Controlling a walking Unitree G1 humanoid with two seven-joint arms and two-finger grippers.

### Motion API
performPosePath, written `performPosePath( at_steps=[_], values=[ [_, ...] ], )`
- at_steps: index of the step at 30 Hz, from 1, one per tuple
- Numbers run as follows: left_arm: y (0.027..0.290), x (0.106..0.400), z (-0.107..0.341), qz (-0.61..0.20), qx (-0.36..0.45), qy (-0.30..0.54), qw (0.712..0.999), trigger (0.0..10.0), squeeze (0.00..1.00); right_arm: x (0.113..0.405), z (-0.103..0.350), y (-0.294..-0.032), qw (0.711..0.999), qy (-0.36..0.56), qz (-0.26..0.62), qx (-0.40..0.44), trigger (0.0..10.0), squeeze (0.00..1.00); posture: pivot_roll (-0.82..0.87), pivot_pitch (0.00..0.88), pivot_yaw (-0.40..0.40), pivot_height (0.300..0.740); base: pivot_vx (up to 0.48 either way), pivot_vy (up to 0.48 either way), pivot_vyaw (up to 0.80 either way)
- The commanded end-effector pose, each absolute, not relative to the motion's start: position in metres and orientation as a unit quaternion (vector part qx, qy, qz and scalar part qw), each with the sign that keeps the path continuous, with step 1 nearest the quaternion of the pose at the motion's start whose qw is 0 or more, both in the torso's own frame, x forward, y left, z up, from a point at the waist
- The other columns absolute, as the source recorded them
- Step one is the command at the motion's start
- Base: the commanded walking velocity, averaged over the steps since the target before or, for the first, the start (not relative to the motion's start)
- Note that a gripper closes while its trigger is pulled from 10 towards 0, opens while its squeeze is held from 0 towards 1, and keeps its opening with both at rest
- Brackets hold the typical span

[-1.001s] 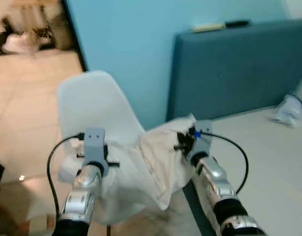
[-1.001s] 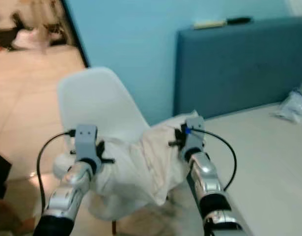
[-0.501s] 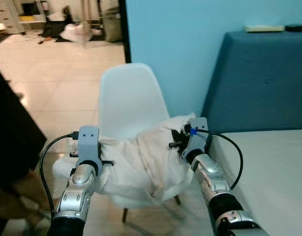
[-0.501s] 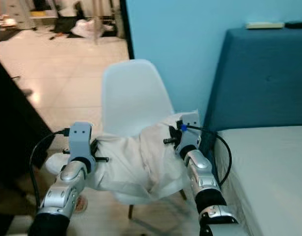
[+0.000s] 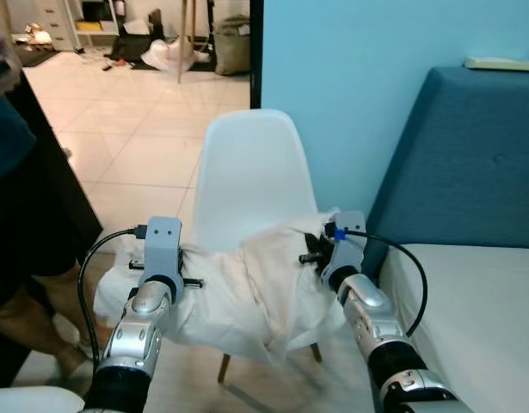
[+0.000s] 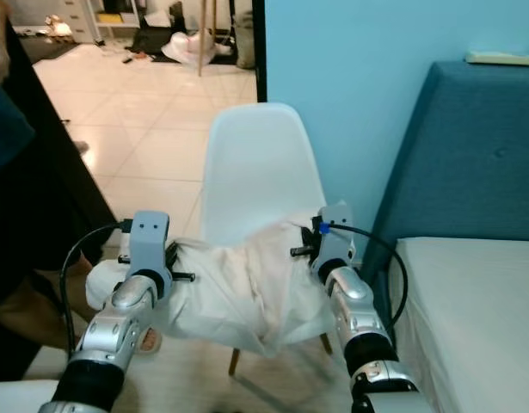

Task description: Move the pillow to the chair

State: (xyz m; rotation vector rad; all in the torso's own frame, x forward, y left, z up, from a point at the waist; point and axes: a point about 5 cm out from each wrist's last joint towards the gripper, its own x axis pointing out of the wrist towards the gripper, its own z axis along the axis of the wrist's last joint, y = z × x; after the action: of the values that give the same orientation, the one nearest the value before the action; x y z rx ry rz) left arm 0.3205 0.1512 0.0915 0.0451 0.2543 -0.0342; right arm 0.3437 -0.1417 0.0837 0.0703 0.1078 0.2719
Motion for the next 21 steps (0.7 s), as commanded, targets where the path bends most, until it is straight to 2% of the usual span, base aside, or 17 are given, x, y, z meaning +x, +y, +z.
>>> performPosePath(
  at_steps=[1, 21],
  values=[
    [0.146, 0.324, 0.096, -0.022, 0.019, 0.119, 0.992, 10.0, 0.0, 0.344, 0.09, -0.137, 0.988, 0.032, 0.146, 0.033, 10.0, 0.0, 0.04, 0.04, 0.015, 0.74, 0.0, 0.0, 0.0],
    [0.156, 0.327, 0.106, 0.002, 0.005, 0.073, 0.997, 10.0, 0.0, 0.348, 0.099, -0.133, 0.988, 0.013, 0.156, 0.014, 10.0, 0.0, 0.04, 0.048, -0.008, 0.74, 0.0, 0.0, 0.0]
  ],
)
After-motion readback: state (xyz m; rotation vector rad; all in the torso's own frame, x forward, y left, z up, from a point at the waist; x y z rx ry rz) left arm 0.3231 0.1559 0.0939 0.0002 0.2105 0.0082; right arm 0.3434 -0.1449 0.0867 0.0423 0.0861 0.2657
